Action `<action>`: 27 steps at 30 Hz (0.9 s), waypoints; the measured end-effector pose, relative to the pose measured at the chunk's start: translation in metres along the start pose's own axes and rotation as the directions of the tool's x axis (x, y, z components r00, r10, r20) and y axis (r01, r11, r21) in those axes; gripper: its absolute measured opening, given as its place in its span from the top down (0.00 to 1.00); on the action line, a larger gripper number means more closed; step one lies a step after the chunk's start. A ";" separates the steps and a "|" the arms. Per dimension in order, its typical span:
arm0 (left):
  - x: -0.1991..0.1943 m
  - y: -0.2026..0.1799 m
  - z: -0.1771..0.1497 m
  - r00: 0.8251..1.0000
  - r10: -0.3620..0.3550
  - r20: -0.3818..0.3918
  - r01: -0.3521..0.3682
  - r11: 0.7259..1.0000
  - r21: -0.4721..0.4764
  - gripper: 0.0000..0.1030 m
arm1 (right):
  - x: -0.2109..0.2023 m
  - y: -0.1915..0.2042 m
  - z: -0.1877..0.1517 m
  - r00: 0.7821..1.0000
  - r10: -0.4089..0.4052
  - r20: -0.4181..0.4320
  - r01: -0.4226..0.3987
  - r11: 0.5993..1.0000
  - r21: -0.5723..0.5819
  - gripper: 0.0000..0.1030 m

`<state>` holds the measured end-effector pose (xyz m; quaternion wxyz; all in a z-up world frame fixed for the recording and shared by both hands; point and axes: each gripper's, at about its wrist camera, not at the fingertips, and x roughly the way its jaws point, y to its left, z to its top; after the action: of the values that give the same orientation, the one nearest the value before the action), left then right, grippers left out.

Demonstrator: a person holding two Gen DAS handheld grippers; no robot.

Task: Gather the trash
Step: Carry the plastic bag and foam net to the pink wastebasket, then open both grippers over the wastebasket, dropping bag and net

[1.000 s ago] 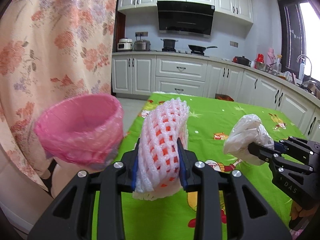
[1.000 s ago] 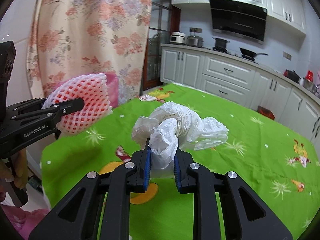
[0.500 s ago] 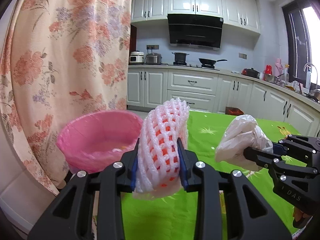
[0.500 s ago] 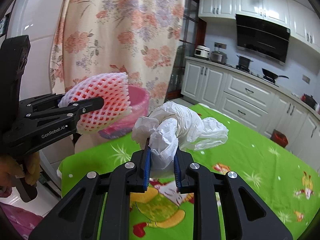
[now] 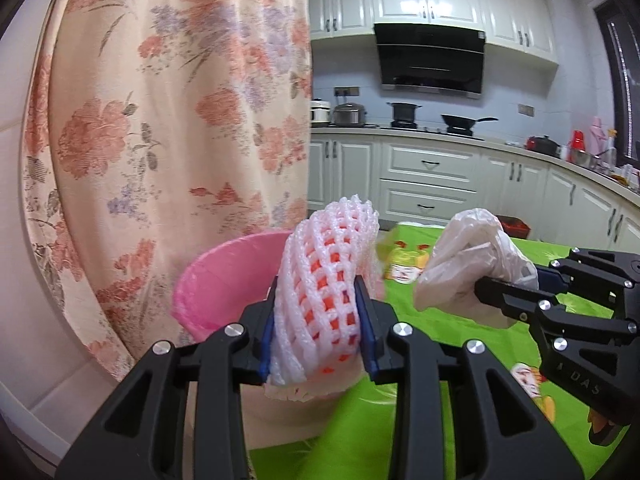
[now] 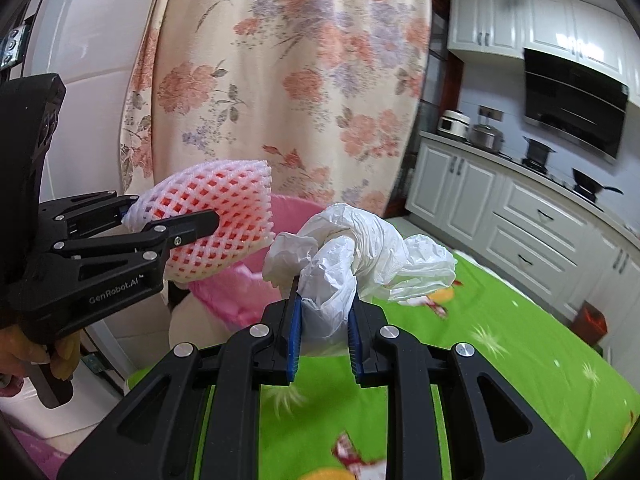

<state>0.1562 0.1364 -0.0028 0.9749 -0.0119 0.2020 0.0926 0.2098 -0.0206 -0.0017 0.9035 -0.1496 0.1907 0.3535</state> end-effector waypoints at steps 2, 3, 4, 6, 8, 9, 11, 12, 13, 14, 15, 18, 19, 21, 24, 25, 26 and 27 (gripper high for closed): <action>0.005 0.008 0.003 1.000 0.014 -0.002 -0.014 1.000 -0.007 0.68 | 0.013 0.002 0.009 1.000 0.020 0.001 -0.020 1.000 -0.009 0.80; 0.009 0.013 0.005 1.000 0.027 -0.003 -0.027 1.000 -0.012 0.68 | 0.019 0.003 0.012 1.000 0.028 0.002 -0.028 1.000 -0.015 0.80; 0.012 0.016 0.007 0.999 0.035 -0.002 -0.035 0.999 -0.015 0.68 | 0.023 0.004 0.015 0.999 0.033 0.003 -0.033 0.999 -0.019 0.80; 0.018 0.024 0.009 0.999 0.050 -0.005 -0.050 0.999 -0.021 0.68 | 0.033 0.007 0.020 0.999 0.049 0.002 -0.049 0.998 -0.031 0.80; 0.024 0.030 0.011 0.998 0.062 -0.009 -0.062 0.998 -0.027 0.68 | 0.041 0.009 0.024 0.998 0.062 0.001 -0.062 0.997 -0.037 0.80; 0.027 0.033 0.011 0.998 0.068 -0.012 -0.068 0.997 -0.031 0.68 | 0.046 0.010 0.026 0.997 0.073 -0.003 -0.073 0.996 -0.043 0.80; 0.033 0.038 0.012 0.997 0.077 -0.018 -0.078 0.996 -0.035 0.67 | 0.053 0.012 0.028 0.996 0.087 -0.006 -0.087 0.995 -0.053 0.80; 0.036 0.040 0.012 0.996 0.082 -0.021 -0.082 0.996 -0.037 0.67 | 0.057 0.014 0.030 0.995 0.095 -0.009 -0.095 0.994 -0.058 0.80; 0.041 0.044 0.012 0.996 0.087 -0.026 -0.088 0.995 -0.043 0.67 | 0.063 0.015 0.032 0.994 0.107 -0.018 -0.108 0.992 -0.067 0.80; 0.045 0.047 0.012 0.995 0.092 -0.030 -0.093 0.995 -0.047 0.66 | 0.067 0.016 0.033 0.993 0.114 -0.020 -0.115 0.991 -0.071 0.80; 0.049 0.050 0.012 0.995 0.097 -0.035 -0.099 0.994 -0.050 0.66 | 0.072 0.018 0.034 0.992 0.121 -0.026 -0.123 0.989 -0.076 0.80; 0.061 0.060 0.014 0.993 0.109 -0.048 -0.112 0.992 -0.065 0.64 | 0.086 0.019 0.035 0.990 0.136 -0.047 -0.140 0.986 -0.093 0.80; 0.063 0.062 0.015 0.993 0.110 -0.050 -0.113 0.991 -0.069 0.64 | 0.092 0.020 0.036 0.989 0.139 -0.054 -0.144 0.984 -0.103 0.80; 0.072 0.069 0.017 0.992 0.114 -0.058 -0.118 0.990 -0.078 0.62 | 0.099 0.020 0.038 0.987 0.150 -0.062 -0.156 0.982 -0.109 0.80; 0.081 0.076 0.019 0.989 0.135 -0.066 -0.141 0.986 -0.089 0.56 | 0.110 0.022 0.041 0.982 0.172 -0.080 -0.182 0.975 -0.127 0.79; 0.084 0.077 0.020 0.987 0.141 -0.072 -0.147 0.985 -0.093 0.45 | 0.113 0.024 0.041 0.981 0.175 -0.085 -0.185 0.973 -0.134 0.73; 0.087 0.080 0.021 0.985 0.153 -0.078 -0.161 0.982 -0.102 0.36 | 0.117 0.024 0.040 0.979 0.177 -0.099 -0.190 0.971 -0.144 0.66; 0.088 0.083 0.022 0.984 0.162 -0.079 -0.170 0.979 -0.111 0.32 | 0.120 0.023 0.039 0.979 0.172 -0.108 -0.187 0.972 -0.146 0.44</action>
<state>0.2287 0.2344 -0.0166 0.9537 -0.0556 0.2303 0.1851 0.2842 0.0816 -0.0246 0.8435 -0.2180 0.2178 0.4399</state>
